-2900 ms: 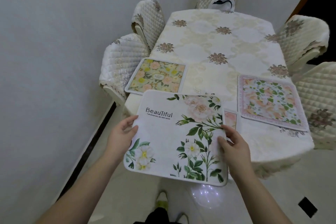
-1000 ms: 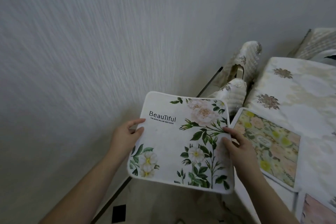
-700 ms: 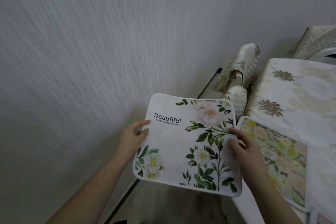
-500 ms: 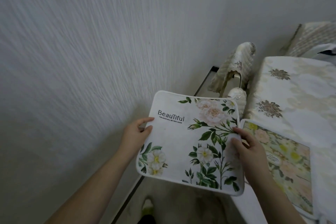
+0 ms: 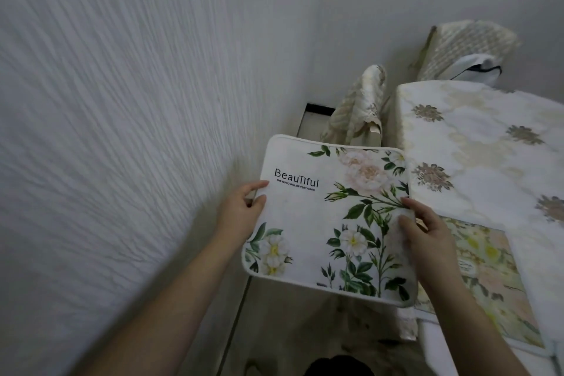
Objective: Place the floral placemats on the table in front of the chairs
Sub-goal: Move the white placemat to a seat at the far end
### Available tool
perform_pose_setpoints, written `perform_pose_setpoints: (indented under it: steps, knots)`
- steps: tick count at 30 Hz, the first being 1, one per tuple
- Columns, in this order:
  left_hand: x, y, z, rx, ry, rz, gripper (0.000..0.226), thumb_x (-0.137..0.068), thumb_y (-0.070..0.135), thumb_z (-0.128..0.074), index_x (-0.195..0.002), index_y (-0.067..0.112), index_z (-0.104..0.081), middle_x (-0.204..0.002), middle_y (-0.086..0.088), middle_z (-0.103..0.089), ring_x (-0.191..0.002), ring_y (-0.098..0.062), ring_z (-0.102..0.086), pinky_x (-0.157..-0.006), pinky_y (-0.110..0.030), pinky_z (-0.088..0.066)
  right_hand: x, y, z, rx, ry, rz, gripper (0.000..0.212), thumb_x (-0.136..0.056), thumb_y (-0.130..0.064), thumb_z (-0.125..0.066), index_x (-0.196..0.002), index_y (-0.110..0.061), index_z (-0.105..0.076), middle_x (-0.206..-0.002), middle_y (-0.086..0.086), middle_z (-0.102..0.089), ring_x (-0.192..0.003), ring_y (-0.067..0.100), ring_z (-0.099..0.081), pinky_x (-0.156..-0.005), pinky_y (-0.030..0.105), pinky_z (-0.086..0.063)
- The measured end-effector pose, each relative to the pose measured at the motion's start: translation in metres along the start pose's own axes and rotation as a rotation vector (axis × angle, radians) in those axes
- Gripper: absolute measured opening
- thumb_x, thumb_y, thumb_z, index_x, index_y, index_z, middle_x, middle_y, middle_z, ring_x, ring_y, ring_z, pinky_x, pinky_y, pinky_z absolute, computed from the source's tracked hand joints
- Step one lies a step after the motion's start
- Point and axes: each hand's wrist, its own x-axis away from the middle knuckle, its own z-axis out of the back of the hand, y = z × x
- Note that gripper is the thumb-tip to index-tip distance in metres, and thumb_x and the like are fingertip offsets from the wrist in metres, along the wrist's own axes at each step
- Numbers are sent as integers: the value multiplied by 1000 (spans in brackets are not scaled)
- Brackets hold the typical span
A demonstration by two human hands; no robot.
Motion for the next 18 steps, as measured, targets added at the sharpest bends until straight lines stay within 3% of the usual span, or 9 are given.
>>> perform_pose_setpoints:
  steps: [3, 7, 10, 15, 18]
  knots:
    - [-31, 9, -5, 44, -22, -3, 31, -93, 17, -64, -101, 47, -69, -80, -9, -75, -70, -27, -73, -65, -46, -61, -7, -5, -6, -22, 49, -29, 29, -96, -16, -59, -107, -41, -70, -76, -14, -68, -90, 50, -62, -67, 66, -54]
    - [-74, 19, -23, 76, -63, -7, 29, -94, 18, -64, -103, 44, -71, -78, -9, -75, -70, -30, -72, -65, -48, -61, -32, -11, -11, -47, 112, -51, 31, -95, -15, -60, -106, -41, -71, -87, -18, -71, -82, 34, -69, -70, 61, -57]
    - [-106, 19, -42, 69, -91, 7, 28, -93, 20, -64, -102, 45, -71, -76, -11, -74, -70, -33, -72, -65, -50, -61, -57, -11, -14, -46, 126, -51, 28, -95, -17, -60, -108, -39, -70, -88, -16, -72, -84, 42, -67, -67, 61, -57]
    - [-153, 22, -75, 63, -91, 12, 19, -92, 27, -67, -100, 43, -73, -77, -14, -74, -73, -38, -71, -65, -51, -60, -107, -7, -19, -75, 152, -78, 27, -96, -17, -59, -112, -37, -68, -92, -10, -72, -78, 30, -70, -66, 54, -60]
    - [-182, 35, -93, 39, -132, -2, 17, -91, 26, -69, -102, 39, -73, -77, -17, -74, -73, -38, -71, -63, -48, -59, -132, -6, -20, -92, 190, -118, 28, -96, -17, -58, -112, -37, -69, -85, -8, -72, -78, 35, -69, -66, 57, -59]
